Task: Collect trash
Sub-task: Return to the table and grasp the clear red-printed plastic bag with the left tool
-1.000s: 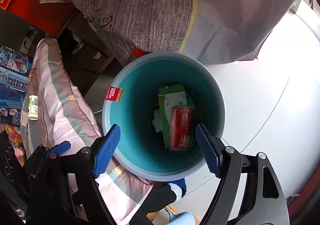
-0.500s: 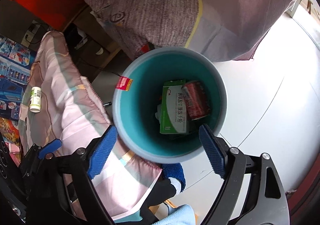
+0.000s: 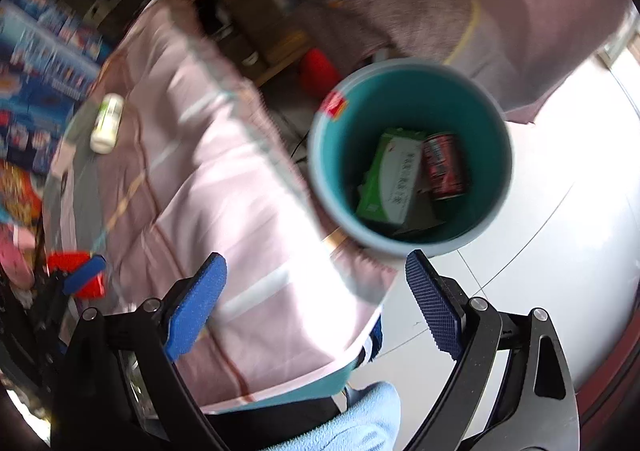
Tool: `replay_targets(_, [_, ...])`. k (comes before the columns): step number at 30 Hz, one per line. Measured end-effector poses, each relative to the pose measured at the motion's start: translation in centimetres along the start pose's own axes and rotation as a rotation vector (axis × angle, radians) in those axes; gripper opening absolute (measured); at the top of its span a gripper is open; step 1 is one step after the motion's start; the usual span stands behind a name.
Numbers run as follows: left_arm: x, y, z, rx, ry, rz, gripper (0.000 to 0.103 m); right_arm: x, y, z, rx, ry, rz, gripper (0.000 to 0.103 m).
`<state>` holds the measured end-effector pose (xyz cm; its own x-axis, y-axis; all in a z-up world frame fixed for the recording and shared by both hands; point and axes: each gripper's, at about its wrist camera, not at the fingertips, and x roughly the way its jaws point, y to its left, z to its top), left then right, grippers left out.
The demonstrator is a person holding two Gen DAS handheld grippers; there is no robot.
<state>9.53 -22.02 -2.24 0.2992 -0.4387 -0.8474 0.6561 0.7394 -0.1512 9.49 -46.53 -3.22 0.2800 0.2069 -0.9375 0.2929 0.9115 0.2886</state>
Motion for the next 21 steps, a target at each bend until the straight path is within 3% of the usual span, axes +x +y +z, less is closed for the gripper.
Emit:
replay_targets(12, [-6.5, 7.6, -9.6, -0.090, 0.016, 0.163, 0.098, 1.9, 8.9, -5.3, -0.194, 0.077, 0.047, 0.087])
replay_targets(21, [-7.9, 9.1, -14.6, -0.084, 0.034, 0.191, 0.098, 3.6, 13.4, -9.1, -0.316, 0.130, 0.050, 0.087])
